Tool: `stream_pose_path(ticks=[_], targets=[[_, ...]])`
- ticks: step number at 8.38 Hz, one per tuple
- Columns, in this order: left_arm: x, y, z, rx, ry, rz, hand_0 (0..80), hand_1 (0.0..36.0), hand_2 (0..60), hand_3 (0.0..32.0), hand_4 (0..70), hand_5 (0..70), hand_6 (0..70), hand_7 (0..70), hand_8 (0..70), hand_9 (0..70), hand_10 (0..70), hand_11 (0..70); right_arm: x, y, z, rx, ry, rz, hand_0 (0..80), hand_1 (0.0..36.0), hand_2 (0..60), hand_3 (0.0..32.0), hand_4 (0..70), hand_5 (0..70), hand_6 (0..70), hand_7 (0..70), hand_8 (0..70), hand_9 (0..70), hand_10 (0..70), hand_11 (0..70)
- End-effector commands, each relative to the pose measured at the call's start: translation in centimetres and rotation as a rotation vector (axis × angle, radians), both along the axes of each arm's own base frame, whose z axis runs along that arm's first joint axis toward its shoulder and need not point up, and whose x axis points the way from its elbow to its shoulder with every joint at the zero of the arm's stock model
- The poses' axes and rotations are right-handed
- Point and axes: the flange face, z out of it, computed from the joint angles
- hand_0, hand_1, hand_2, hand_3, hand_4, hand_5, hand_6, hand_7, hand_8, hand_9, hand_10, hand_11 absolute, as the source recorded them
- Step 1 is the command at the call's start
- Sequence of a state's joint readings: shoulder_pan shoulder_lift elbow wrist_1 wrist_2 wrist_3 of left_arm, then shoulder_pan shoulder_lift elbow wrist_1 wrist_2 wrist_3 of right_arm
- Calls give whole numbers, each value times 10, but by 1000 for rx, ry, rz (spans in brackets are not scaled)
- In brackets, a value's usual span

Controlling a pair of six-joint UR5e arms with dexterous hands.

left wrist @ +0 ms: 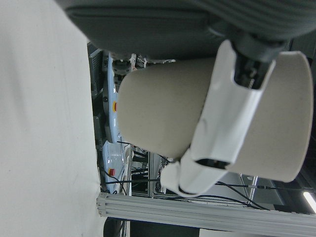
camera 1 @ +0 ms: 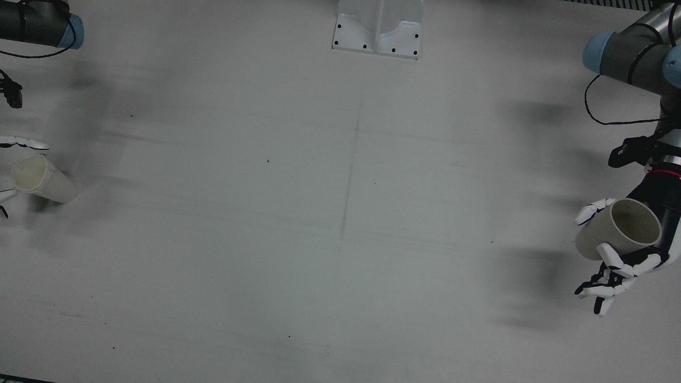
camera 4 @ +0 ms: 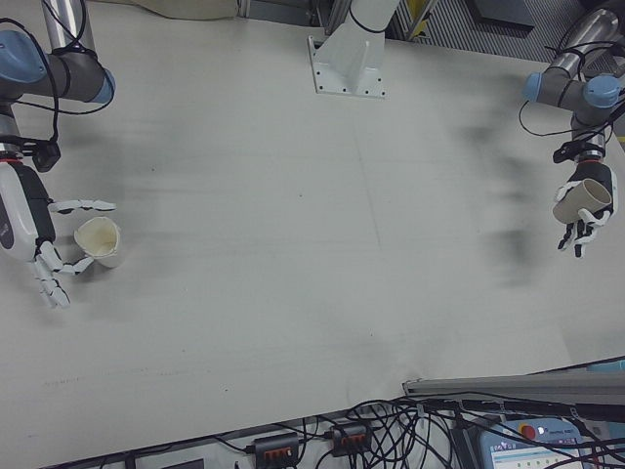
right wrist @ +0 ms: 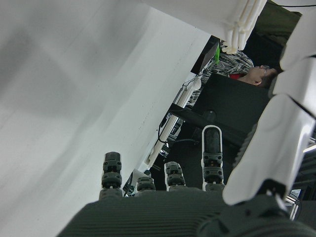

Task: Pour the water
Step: 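Reach the right hand to the standing beige cup and grasp it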

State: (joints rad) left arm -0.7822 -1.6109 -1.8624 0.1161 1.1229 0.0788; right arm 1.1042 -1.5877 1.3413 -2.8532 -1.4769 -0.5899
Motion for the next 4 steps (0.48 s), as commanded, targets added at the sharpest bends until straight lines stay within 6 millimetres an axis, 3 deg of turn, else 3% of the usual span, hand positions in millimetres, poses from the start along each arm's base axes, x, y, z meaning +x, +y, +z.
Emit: stream_pose_path(ticks=[1, 2, 4], targets=[[-17, 16, 31, -3, -2, -2, 800, 360, 600, 0, 700, 700, 163, 283, 64, 58, 89, 158, -19, -2, -17, 5, 19, -10, 479, 148, 114, 10, 0, 565, 38, 144, 34, 62, 92, 150], [-23, 21, 39, -6, -5, -3, 800, 360, 600, 0, 700, 700, 164, 285, 64, 58, 89, 159, -14, 3, -13, -6, 16, -7, 480, 153, 124, 18, 0, 568, 40, 148, 35, 65, 92, 150], [-21, 21, 38, -4, -5, 0, 800, 360, 600, 0, 700, 700, 166, 283, 65, 59, 90, 160, 8, 26, 12, -72, -17, 10, 476, 146, 112, 36, 0, 543, 29, 137, 32, 60, 92, 151]])
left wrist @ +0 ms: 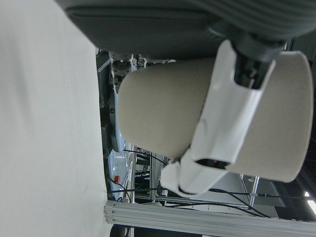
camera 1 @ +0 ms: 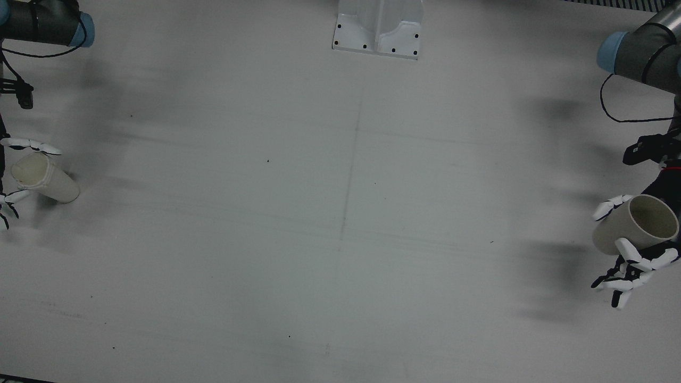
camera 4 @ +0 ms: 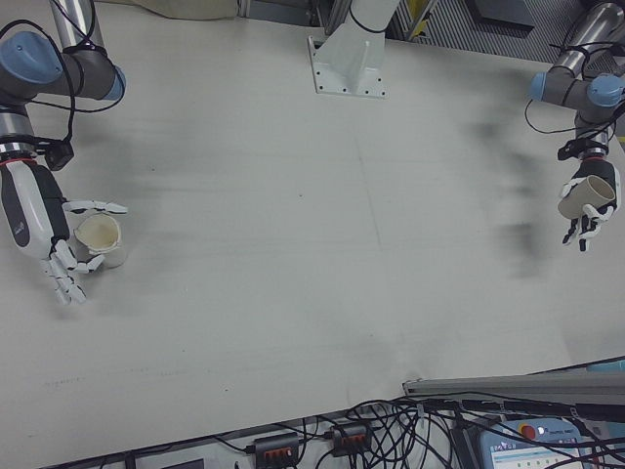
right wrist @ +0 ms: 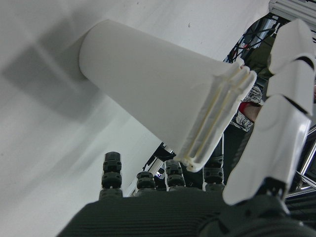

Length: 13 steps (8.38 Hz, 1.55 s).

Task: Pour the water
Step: 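Reach the right hand to the standing beige cup and grasp it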

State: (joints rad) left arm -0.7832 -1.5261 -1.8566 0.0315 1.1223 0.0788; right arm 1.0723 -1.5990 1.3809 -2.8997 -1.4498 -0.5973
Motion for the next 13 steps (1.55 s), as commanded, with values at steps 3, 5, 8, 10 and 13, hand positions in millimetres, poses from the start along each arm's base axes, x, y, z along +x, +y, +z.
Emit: stream_pose_path(ticks=[3, 5, 8, 10, 13], targets=[[-2, 2, -7, 11, 13, -3, 800, 360, 600, 0, 700, 700, 165, 287, 65, 59, 90, 163, 28, 29, 39, -84, -30, 36, 459, 112, 58, 90, 0, 342, 4, 93, 29, 43, 108, 173], [-3, 2, -6, 7, 21, -3, 800, 360, 600, 0, 700, 700, 164, 287, 66, 60, 90, 164, 23, 16, 46, -92, -23, 78, 457, 112, 78, 70, 0, 423, 6, 97, 32, 48, 119, 188], [-3, 2, -6, 5, 28, -6, 800, 360, 600, 0, 700, 700, 157, 280, 65, 59, 92, 167, 16, 15, 43, -78, 15, 65, 464, 124, 95, 38, 0, 421, 14, 106, 32, 52, 113, 180], [-4, 2, -7, 7, 30, -9, 800, 360, 600, 0, 700, 700, 153, 275, 64, 58, 93, 169, -1, 1, 29, -54, 10, 46, 468, 134, 107, 62, 0, 437, 16, 116, 33, 56, 108, 173], [-16, 8, 11, -24, 41, -42, 800, 360, 600, 0, 700, 700, 146, 266, 64, 58, 93, 168, -17, -11, 15, -28, 11, 29, 492, 176, 160, 8, 0, 609, 38, 156, 42, 75, 119, 192]])
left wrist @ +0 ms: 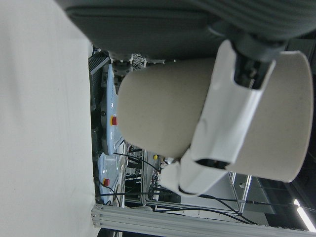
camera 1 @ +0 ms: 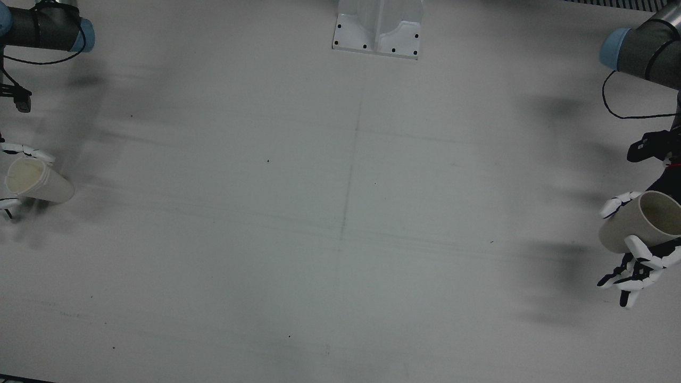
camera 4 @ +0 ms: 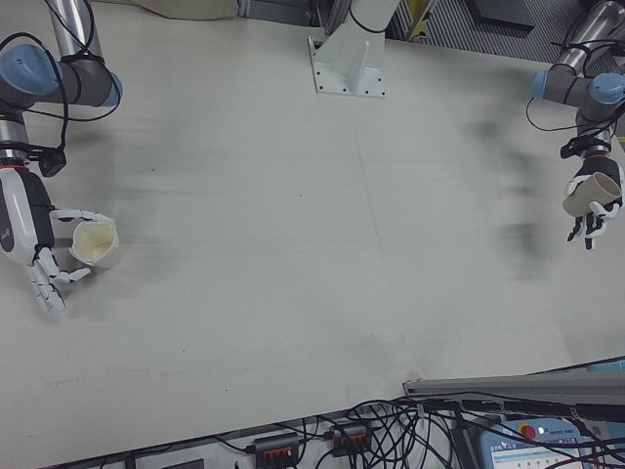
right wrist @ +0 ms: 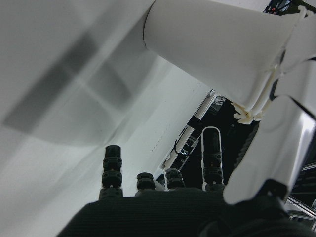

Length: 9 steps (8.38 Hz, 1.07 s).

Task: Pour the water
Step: 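Lift the right hand's cup and move both cups toward the table center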

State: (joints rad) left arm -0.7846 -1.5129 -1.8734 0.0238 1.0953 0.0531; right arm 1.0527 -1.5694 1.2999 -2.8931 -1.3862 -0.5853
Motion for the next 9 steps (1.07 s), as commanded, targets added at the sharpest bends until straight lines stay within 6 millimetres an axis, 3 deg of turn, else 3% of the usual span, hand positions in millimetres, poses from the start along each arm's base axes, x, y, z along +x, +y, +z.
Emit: stream_pose_path(ticks=[1, 3, 4, 5, 6, 7, 9], targets=[[-14, 11, 22, -26, 0, -20, 800, 360, 600, 0, 700, 700, 145, 264, 63, 56, 94, 168, -20, -10, -12, 22, 0, -25, 516, 204, 197, 0, 0, 700, 70, 192, 58, 96, 134, 215], [-20, 16, 34, -34, -7, -24, 800, 360, 600, 0, 700, 700, 142, 258, 64, 58, 93, 167, -35, -20, -31, 25, -2, -38, 577, 270, 329, 0, 101, 700, 195, 361, 143, 216, 207, 325], [-19, 16, 32, -31, -4, -23, 800, 360, 600, 0, 700, 700, 143, 258, 65, 58, 93, 165, -34, -26, -56, 24, -3, -11, 690, 331, 410, 0, 177, 700, 330, 528, 232, 332, 313, 473], [-20, 16, 26, -25, 3, -23, 800, 360, 600, 0, 700, 700, 147, 261, 65, 58, 94, 167, -29, -31, -95, 47, -20, 5, 800, 360, 514, 0, 181, 700, 407, 605, 322, 438, 427, 630], [-19, 16, 18, -14, 14, -22, 800, 360, 600, 0, 700, 700, 154, 271, 66, 60, 93, 167, -14, -36, -134, 73, -36, 36, 800, 360, 546, 0, 196, 700, 431, 610, 355, 471, 459, 678], [-17, 14, 5, 2, 28, -17, 800, 360, 600, 0, 700, 700, 163, 281, 68, 61, 93, 169, 8, -37, -180, 89, -47, 72, 800, 360, 576, 0, 206, 700, 435, 597, 355, 468, 460, 681], [-10, 11, -20, 12, 35, -7, 800, 360, 600, 0, 700, 700, 180, 300, 72, 65, 92, 170, 39, -36, -245, 132, -71, 127, 800, 360, 600, 0, 232, 700, 447, 582, 347, 451, 449, 664]])
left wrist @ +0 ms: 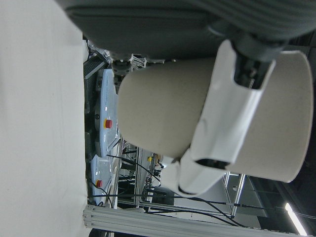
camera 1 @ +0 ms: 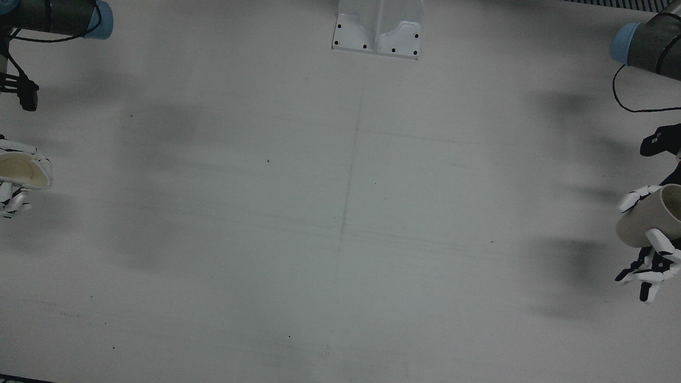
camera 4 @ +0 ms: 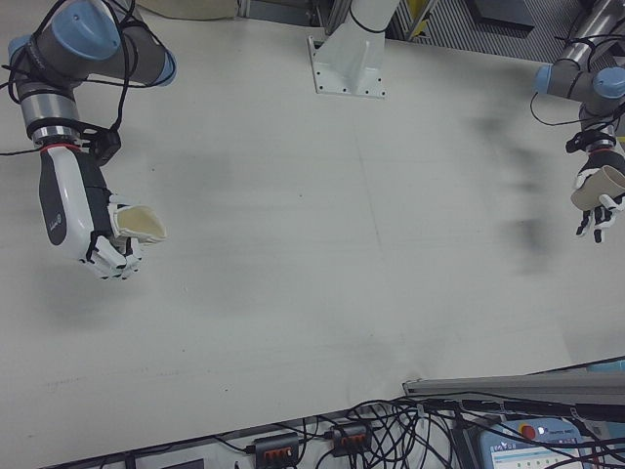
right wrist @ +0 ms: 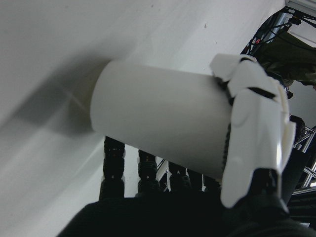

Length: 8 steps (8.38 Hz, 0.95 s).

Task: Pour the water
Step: 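Lift the right hand's cup and move both cups toward the table center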

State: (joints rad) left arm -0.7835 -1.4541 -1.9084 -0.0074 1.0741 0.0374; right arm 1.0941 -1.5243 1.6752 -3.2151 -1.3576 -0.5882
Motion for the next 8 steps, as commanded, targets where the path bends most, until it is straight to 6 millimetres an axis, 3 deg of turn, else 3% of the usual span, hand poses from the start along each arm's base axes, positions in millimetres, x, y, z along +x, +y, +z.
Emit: stream_pose_path(ticks=[1, 2, 3, 4, 6, 8], targets=[[28, -22, -56, 28, 21, 22, 800, 360, 600, 0, 700, 700, 187, 306, 73, 66, 91, 168, 57, -5, -118, 101, -53, 104, 800, 360, 600, 0, 252, 700, 462, 595, 349, 454, 447, 662], [53, -35, -90, 39, 19, 60, 800, 360, 600, 0, 700, 700, 192, 312, 73, 66, 89, 165, 84, -10, -186, 149, -70, 159, 800, 360, 600, 0, 272, 700, 481, 615, 356, 462, 449, 664], [92, -41, -130, 42, -1, 139, 800, 360, 600, 0, 700, 700, 193, 312, 72, 65, 86, 160, 103, -12, -250, 202, -88, 197, 800, 360, 600, 0, 293, 700, 499, 650, 359, 467, 437, 649], [121, -40, -153, 37, -26, 191, 800, 360, 600, 0, 700, 700, 195, 309, 74, 65, 86, 161, 108, -13, -294, 248, -105, 202, 800, 360, 600, 0, 314, 700, 514, 673, 364, 474, 436, 648], [173, -23, -182, 29, -75, 268, 800, 360, 600, 0, 700, 700, 187, 294, 69, 59, 84, 156, 110, 1, -340, 295, -114, 203, 800, 360, 600, 0, 376, 700, 561, 700, 387, 507, 428, 640], [252, -26, -234, 39, -109, 352, 800, 360, 600, 0, 700, 700, 195, 297, 69, 57, 83, 153, 86, -5, -380, 341, -77, 175, 800, 360, 600, 0, 418, 700, 587, 700, 402, 532, 402, 601]])
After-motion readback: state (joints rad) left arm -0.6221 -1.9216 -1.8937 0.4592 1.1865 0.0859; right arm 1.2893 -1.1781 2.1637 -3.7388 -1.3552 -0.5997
